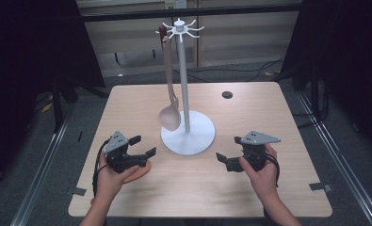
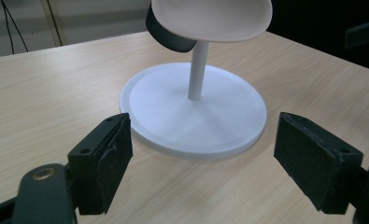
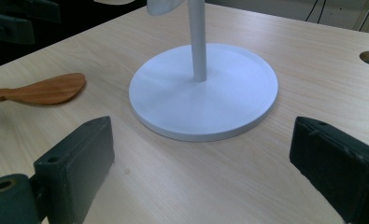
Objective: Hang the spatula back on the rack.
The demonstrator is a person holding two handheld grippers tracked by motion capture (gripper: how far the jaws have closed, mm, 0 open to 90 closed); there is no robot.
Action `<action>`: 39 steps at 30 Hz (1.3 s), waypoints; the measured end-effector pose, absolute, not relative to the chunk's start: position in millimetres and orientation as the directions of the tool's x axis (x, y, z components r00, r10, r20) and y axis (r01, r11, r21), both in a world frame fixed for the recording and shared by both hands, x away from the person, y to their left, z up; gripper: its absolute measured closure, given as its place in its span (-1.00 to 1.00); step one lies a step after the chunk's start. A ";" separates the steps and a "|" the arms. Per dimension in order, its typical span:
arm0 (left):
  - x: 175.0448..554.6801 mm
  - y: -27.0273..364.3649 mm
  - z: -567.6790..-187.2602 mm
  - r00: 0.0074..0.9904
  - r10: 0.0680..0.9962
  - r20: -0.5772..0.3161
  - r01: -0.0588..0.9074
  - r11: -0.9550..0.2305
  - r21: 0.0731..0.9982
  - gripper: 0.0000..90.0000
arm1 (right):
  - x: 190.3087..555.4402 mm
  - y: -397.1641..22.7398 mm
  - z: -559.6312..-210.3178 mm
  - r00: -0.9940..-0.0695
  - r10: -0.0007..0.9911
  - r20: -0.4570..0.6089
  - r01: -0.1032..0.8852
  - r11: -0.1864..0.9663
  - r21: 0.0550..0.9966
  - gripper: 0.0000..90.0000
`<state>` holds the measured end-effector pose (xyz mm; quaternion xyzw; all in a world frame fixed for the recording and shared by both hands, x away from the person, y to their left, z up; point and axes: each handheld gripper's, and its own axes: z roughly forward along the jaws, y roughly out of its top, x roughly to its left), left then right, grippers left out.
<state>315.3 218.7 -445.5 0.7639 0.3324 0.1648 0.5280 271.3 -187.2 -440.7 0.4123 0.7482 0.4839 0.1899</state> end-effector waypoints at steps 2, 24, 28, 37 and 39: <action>314.5 220.4 -447.3 0.726 0.680 -0.107 0.343 -0.222 0.913 -0.56 | 272.7 -186.4 -440.5 -0.592 0.798 0.113 0.429 0.193 0.882 -0.87; 308.5 237.6 -464.5 0.724 0.683 -0.096 0.492 -0.415 0.765 0.51 | 281.6 -173.0 -440.0 -0.618 0.776 0.124 0.424 0.196 0.884 -0.87; 309.8 239.8 -468.7 0.721 0.686 -0.096 0.522 -0.446 0.727 0.73 | 281.7 -174.5 -439.9 -0.616 0.777 0.129 0.424 0.189 0.886 -0.87; 313.3 241.6 -476.9 0.702 0.709 -0.063 0.572 -0.509 0.643 0.98 | 281.5 -174.5 -439.5 -0.616 0.777 0.129 0.423 0.189 0.886 -0.87; 314.6 242.4 -479.1 0.698 0.714 -0.061 0.579 -0.512 0.634 1.00 | 281.2 -175.5 -439.1 -0.612 0.780 0.131 0.424 0.184 0.887 -0.87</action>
